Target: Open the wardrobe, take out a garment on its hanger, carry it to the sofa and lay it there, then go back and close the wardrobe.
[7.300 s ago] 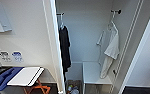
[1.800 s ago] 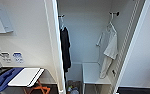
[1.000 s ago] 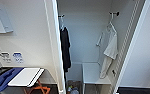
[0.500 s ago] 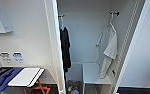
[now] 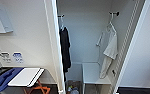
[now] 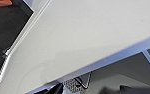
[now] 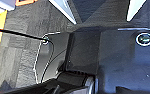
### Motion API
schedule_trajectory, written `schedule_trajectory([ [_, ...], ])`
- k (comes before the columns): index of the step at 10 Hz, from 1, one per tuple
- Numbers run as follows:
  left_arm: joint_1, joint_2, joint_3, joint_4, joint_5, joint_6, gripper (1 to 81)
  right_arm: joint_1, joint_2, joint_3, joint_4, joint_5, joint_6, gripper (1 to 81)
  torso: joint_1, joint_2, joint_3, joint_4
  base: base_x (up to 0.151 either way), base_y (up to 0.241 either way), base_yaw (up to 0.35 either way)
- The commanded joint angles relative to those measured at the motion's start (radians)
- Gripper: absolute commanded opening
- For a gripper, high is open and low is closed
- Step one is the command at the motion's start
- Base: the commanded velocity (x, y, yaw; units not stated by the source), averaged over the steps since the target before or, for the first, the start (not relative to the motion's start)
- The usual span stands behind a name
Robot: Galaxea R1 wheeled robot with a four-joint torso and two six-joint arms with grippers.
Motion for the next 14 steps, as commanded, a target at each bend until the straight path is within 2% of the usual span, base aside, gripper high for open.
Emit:
schedule_trajectory([
  [1, -0.115, 0.041, -0.072, -0.143, -0.070, 0.037, 81.1, 0.053, -0.021, 0.059, -0.002, -0.041, -0.005, 81.1, 0.000, 0.000, 0.000, 0.000, 0.000, 0.000, 0.000],
  [4, -0.095, 0.030, -0.078, -0.257, -0.072, 0.104, 81.1, 0.050, -0.021, 0.061, -0.002, -0.042, -0.003, 81.1, 0.000, 0.000, 0.000, 0.000, 0.000, 0.000, 0.000],
  [6, -0.054, 0.001, -0.075, -0.204, -0.063, 0.112, 81.1, 0.048, -0.020, 0.056, 0.000, -0.041, -0.002, 81.1, 0.000, 0.000, 0.000, 0.000, 0.000, 0.000, 0.000],
  [7, -0.026, -0.027, -0.063, -0.016, -0.054, 0.127, 81.1, 0.050, -0.020, 0.048, 0.001, -0.039, 0.000, 81.1, 0.000, 0.000, 0.000, 0.000, 0.000, 0.000, 0.000],
  [8, -0.011, -0.043, -0.054, 0.127, -0.015, 0.127, 81.1, 0.051, -0.017, 0.039, 0.001, -0.039, 0.000, 81.1, 0.000, 0.000, 0.000, 0.000, 0.000, 0.000, 0.000],
  [9, 0.001, -0.060, -0.049, 0.228, 0.043, 0.119, 81.1, 0.054, -0.012, 0.028, 0.001, -0.039, 0.000, 81.1, 0.000, 0.000, 0.000, 0.000, 0.000, 0.000, 0.000],
  [12, 0.075, -0.160, 0.027, 0.454, 0.129, 0.110, 81.1, 0.070, 0.021, -0.030, -0.003, -0.042, -0.005, 81.1, 0.000, 0.000, 0.000, 0.000, 0.000, 0.000, 0.000],
  [13, 0.101, -0.195, 0.064, 0.465, 0.133, 0.112, 81.1, 0.085, 0.031, -0.045, -0.008, -0.060, -0.011, 81.1, 0.000, 0.000, 0.000, 0.000, 0.000, 0.000, 0.000],
  [14, 0.129, -0.229, 0.094, 0.522, 0.170, 0.112, 81.1, 0.099, 0.041, -0.056, -0.078, -0.097, -0.050, 81.1, 0.000, 0.000, 0.000, 0.000, 0.000, 0.000, 0.000],
])
